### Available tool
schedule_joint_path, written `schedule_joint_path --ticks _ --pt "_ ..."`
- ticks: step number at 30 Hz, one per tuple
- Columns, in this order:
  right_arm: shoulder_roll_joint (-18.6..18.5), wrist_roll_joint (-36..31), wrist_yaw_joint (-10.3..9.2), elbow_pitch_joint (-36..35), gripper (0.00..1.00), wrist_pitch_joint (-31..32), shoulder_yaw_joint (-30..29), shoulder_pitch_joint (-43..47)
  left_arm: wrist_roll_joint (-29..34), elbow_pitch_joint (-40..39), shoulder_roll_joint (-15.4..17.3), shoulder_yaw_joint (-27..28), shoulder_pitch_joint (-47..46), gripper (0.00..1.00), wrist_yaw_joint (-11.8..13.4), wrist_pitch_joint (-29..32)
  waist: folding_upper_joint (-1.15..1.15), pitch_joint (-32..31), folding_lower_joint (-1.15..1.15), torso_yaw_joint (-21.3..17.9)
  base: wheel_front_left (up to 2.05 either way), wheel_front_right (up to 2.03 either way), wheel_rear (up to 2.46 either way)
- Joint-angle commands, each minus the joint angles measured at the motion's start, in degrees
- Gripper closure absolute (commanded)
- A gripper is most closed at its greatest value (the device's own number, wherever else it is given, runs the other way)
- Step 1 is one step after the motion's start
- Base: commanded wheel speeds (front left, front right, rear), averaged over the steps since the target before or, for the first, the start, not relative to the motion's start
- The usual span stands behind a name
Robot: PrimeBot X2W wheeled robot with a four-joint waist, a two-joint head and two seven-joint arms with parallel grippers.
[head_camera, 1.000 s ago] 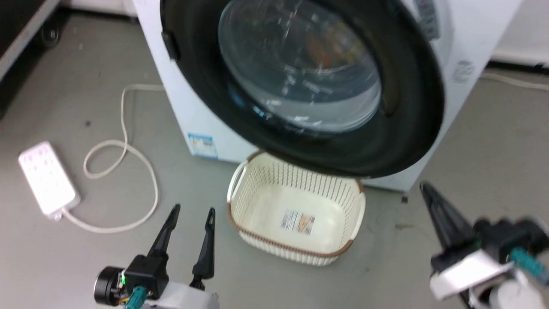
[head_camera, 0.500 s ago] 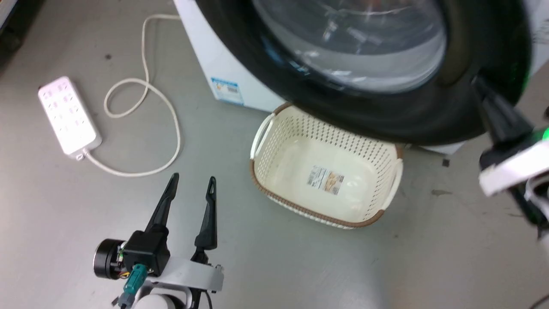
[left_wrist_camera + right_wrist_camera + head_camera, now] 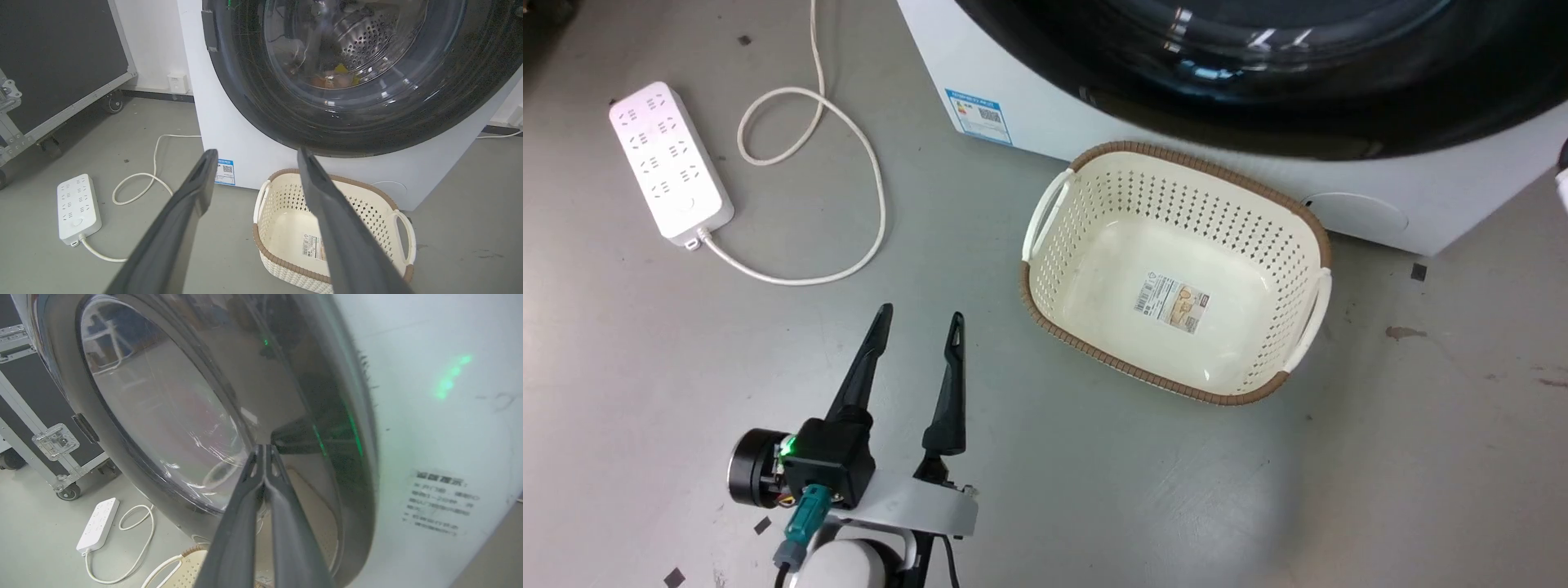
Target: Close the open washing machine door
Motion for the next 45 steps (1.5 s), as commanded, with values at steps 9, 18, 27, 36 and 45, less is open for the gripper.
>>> schedule_joint_path --ticks 9,18,27,36,45 --pt "0.2 1.1 -0.12 7.1 1.0 -1.5 1.0 -5.5 -0.3 0.3 0.0 -0.6 -1.1 0.0 0.8 -0.3 0.0 -0.1 -0.01 -0.3 0.0 0.0 0.0" --pt "2.0 -0.5 -0.12 7.2 0.0 -2.7 0.4 -0.3 -0.5 1.4 0.0 0.9 -0.1 0.0 0.1 -0.3 0.0 -6.4 -0.01 -2.4 0.0 0.0 0.0" --pt "8.4 -14.5 -0.12 -3.7 0.0 -2.8 -10.9 17.3 0.2 4.2 0.0 3.6 3.1 0.0 -0.2 -0.3 0.0 -16.9 -0.01 -6.8 0.0 0.0 0.0" --pt "18.8 -27.0 -0.12 -17.7 0.0 -2.8 -21.2 38.5 -1.5 6.0 0.0 5.9 6.1 0.0 -2.9 -0.3 0.0 -22.7 -0.01 -10.3 0.0 0.0 0.0" --pt "27.0 -36.5 -0.12 -27.7 0.0 -2.8 -24.0 49.9 -0.3 9.8 0.0 5.3 6.5 0.0 -4.8 -0.3 0.0 -23.5 -0.01 -11.8 0.0 0.0 0.0"
